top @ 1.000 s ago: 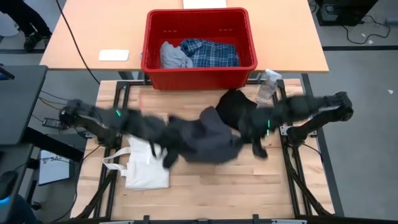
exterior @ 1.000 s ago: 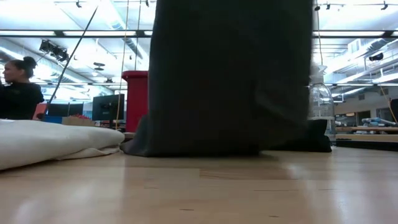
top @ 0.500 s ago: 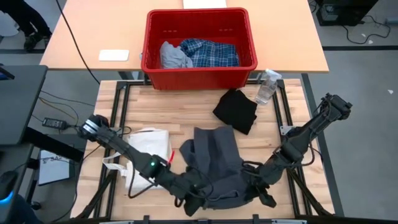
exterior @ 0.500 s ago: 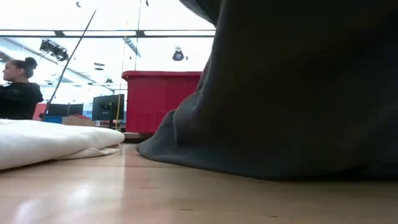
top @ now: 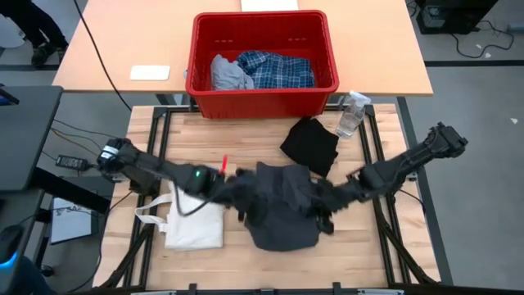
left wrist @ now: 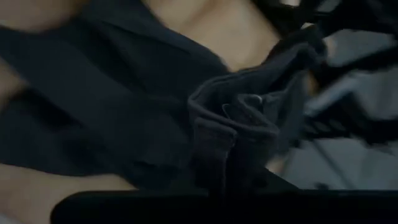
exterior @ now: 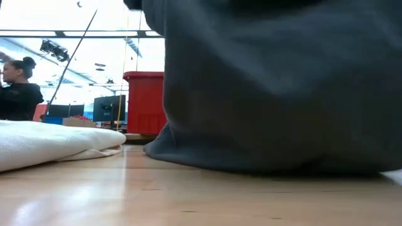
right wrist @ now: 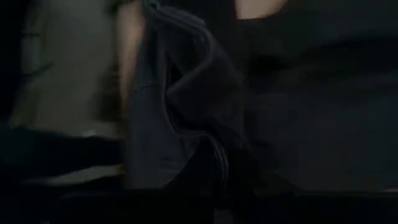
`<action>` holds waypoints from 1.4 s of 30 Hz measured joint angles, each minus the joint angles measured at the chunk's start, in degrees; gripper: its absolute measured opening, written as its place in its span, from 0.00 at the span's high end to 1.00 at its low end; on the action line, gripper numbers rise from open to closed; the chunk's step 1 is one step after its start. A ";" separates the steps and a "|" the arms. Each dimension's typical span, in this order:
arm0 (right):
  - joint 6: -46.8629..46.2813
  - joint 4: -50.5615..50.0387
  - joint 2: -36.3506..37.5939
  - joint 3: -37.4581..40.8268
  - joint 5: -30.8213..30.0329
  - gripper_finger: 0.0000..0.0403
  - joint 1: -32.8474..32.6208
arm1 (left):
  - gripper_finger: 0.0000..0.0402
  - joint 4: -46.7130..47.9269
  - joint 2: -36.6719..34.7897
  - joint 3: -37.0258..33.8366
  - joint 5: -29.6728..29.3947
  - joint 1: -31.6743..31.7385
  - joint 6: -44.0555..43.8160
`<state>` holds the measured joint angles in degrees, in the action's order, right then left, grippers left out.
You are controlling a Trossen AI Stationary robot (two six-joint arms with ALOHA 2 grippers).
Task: Fold Laundry from Bin
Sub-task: Fold the gray shorts
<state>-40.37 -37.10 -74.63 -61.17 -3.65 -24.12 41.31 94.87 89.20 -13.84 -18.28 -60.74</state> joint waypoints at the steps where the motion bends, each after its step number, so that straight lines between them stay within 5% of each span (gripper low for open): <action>1: 0.81 -1.65 0.48 0.05 -0.69 0.95 2.09 | 0.96 1.67 -0.01 0.01 0.02 1.63 1.40; 13: 4.60 4.47 6.25 16.73 2.22 0.95 25.22 | 0.96 1.19 3.66 -2.42 5.18 21.17 22.97; 20: 5.80 11.73 6.76 20.48 7.10 0.95 27.62 | 0.85 -6.41 4.72 -12.92 18.88 26.05 22.08; 28: 12.53 17.74 8.20 18.43 9.95 0.94 25.16 | 0.72 -5.72 1.88 -9.92 21.82 26.58 22.92; 37: 7.68 39.40 7.43 17.90 9.17 0.56 28.16 | 0.60 -2.38 -14.16 -7.57 1.76 26.75 25.54; 42: -1.83 30.96 9.61 17.75 1.36 0.41 28.20 | 0.54 0.37 -22.94 -7.55 -4.85 22.74 20.86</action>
<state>-42.20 -6.14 -65.02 -43.42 -2.28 4.08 41.68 71.93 81.65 -18.68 4.45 -39.88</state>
